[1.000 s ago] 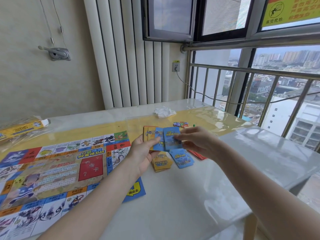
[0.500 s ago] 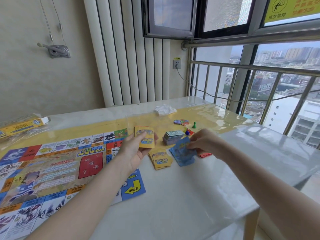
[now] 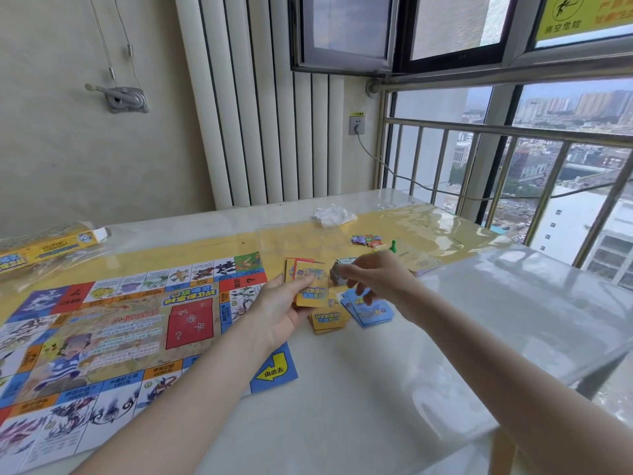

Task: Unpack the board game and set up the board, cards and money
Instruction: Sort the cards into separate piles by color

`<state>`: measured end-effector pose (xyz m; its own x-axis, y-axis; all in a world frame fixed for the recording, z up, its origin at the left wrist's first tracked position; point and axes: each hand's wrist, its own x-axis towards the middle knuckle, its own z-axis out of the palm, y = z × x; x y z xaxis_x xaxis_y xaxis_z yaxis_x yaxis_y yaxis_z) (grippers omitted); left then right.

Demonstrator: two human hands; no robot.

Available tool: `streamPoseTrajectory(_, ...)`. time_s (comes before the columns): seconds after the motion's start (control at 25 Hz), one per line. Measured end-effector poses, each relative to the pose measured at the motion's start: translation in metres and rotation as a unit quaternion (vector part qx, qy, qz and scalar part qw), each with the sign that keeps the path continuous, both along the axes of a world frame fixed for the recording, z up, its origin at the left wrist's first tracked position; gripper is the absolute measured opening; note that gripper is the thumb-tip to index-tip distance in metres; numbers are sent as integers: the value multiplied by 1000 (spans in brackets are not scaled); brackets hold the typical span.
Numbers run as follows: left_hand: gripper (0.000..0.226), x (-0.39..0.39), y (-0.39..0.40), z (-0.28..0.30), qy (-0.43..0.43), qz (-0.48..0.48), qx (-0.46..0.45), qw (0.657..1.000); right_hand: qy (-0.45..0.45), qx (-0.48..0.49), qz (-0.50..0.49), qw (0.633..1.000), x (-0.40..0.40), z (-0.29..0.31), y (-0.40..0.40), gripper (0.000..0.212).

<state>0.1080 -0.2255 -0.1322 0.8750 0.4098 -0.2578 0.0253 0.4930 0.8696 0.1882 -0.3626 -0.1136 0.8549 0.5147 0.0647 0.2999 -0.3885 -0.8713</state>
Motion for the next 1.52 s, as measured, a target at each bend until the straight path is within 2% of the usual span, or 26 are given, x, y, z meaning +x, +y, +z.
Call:
streamPoseTrajectory(0.08,12,-3,-2,4,-8,-11,10,1000,41,30,28,998,-6,3,7,34)
streamPoseTrajectory(0.24,8,-9,1,13,-22,-30,0,999,72,55,18,996,-10,3,16,33)
streamPoseTrajectory(0.4,16,-16,11,15,-43,-54,-62,996,111,74,8,991,-9,2,21,25)
streamPoseTrajectory(0.48,16,-18,13,16,-50,-44,-43,997,125,88,9,988,-11,3,26,27)
streamPoseTrajectory(0.64,20,-20,14,18,-64,-13,-1,998,134,141,20,981,-16,8,33,22)
streamPoseTrajectory(0.8,18,-21,17,17,-68,-8,-22,997,118,117,27,986,-14,12,34,22)
streamPoseTrajectory(0.92,19,-21,24,17,-53,14,-13,998,113,115,-24,987,-3,16,30,20)
streamPoseTrajectory(1.0,24,-22,33,14,-53,21,-18,998,108,51,-31,992,1,17,21,22)
streamPoseTrajectory(1.12,25,-25,39,8,-52,13,-8,998,80,-104,17,991,-5,6,23,21)
streamPoseTrajectory(1.24,21,-26,38,3,-35,15,17,999,-48,-228,20,972,-8,-12,36,32)
streamPoseTrajectory(1.32,21,-25,39,0,-21,27,26,999,-95,-253,5,963,-9,-17,39,38)
streamPoseTrajectory(1.4,20,-24,39,-2,-17,23,30,999,-82,-189,1,979,-10,-14,38,33)
streamPoseTrajectory(1.48,20,-23,34,-3,-23,1,32,999,39,-37,7,999,-13,-3,36,29)
streamPoseTrajectory(1.52,20,-22,30,-2,-24,-12,38,999,116,30,16,993,-15,2,35,30)
